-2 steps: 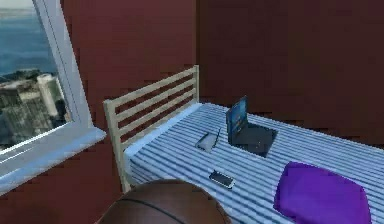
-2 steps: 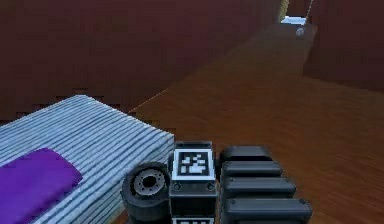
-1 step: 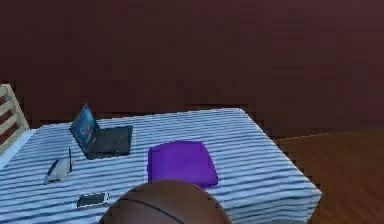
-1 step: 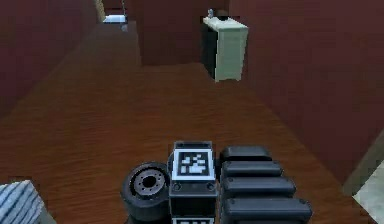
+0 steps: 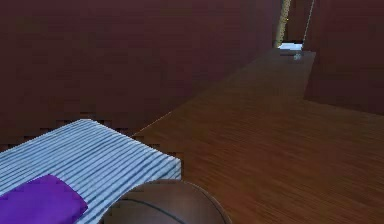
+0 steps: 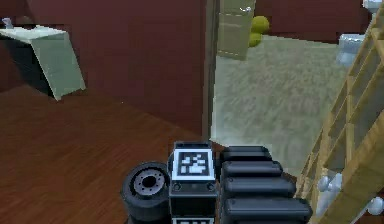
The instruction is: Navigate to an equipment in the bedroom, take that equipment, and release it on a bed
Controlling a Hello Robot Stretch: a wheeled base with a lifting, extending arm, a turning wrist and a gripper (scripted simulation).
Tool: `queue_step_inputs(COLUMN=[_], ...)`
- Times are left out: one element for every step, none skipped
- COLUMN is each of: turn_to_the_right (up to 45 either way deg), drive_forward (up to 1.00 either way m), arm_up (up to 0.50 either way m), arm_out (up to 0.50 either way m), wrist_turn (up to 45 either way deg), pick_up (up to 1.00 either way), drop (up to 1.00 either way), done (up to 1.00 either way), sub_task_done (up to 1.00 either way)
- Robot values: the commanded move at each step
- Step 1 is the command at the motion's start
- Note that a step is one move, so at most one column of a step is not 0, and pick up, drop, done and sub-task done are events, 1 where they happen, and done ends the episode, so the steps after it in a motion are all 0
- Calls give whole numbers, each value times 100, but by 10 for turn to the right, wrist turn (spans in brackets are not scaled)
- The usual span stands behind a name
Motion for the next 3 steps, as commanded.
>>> queue_step_inputs(turn_to_the_right=[120,-450,-450], drive_forward=[0,0,0], arm_up=[0,0,0], arm_out=[0,0,0], wrist_turn=[0,0,0], pick_up=[0,0,0], drop=[0,0,0], done=[0,0,0], sub_task_done=[0,0,0])
